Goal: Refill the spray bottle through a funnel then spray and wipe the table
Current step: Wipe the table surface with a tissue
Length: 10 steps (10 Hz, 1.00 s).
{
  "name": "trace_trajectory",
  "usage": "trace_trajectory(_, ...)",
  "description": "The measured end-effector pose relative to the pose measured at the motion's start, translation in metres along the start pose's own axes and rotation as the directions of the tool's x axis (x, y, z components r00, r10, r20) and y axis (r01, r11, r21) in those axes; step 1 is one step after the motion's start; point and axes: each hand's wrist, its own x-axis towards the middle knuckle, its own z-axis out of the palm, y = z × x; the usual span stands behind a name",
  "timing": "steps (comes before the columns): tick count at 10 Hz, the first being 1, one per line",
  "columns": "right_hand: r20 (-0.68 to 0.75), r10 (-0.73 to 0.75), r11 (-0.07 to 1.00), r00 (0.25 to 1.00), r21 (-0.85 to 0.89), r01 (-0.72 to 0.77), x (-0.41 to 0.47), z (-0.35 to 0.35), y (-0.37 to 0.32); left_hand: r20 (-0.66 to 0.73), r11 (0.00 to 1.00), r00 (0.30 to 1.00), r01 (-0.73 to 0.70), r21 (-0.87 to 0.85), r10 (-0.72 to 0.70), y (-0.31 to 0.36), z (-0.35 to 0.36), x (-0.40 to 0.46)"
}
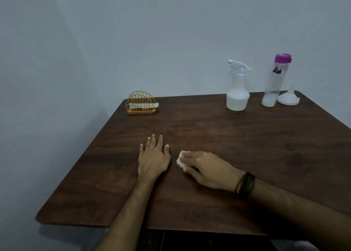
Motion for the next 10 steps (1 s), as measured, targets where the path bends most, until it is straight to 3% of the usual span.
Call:
trace_trajectory(2,-0.087,0.142,0.99,0.986,-0.003,-0.143,-0.029,-0.011,0.022,0.02,1.0,1.0,0.002,0.022,-0.002,-0.001,0.0,0.002)
trace_trajectory(3,-0.14,0.315,0.948,0.939,-0.005,-0.319,-0.021,-0.023,0.044,0.003,1.0,1.0,0.0,0.012,0.0,-0.001,-0.002,0.0)
trace_trajectory(4,-0.147,0.652,0.701,0.744,0.49,-0.518,-0.014,-0.035,0.055,-0.002,1.0,1.0,-0.002,0.003,0.002,0.0,-0.003,-0.001)
trace_trajectory(5,0.136,0.743,0.143,0.655,0.924,-0.355,-0.014,-0.043,0.047,-0.006,1.0,1.0,-0.006,-0.005,0.006,0.0,-0.004,-0.001)
trace_trajectory(6,0.003,0.729,0.446,0.684,0.756,-0.479,-0.023,-0.033,0.048,-0.006,1.0,1.0,-0.005,-0.006,0.005,0.0,-0.003,-0.001)
trace_trajectory(7,-0.292,0.543,0.839,0.788,0.139,-0.527,-0.031,-0.022,0.055,-0.008,1.0,1.0,-0.006,-0.008,0.006,-0.001,-0.003,-0.002)
trace_trajectory(8,-0.302,0.398,0.893,0.866,-0.088,-0.441,-0.034,-0.019,0.055,-0.004,1.0,1.0,-0.007,-0.006,0.007,0.0,-0.003,-0.002)
trace_trajectory(9,-0.233,0.373,0.901,0.898,-0.139,-0.41,-0.031,-0.015,0.041,0.001,1.0,1.0,0.0,-0.004,0.0,0.002,-0.004,-0.002)
trace_trajectory(10,-0.16,0.237,0.967,0.958,-0.05,-0.248,-0.024,-0.006,0.001,-0.001,1.0,1.0,-0.001,-0.005,0.001,0.002,-0.003,-0.002)
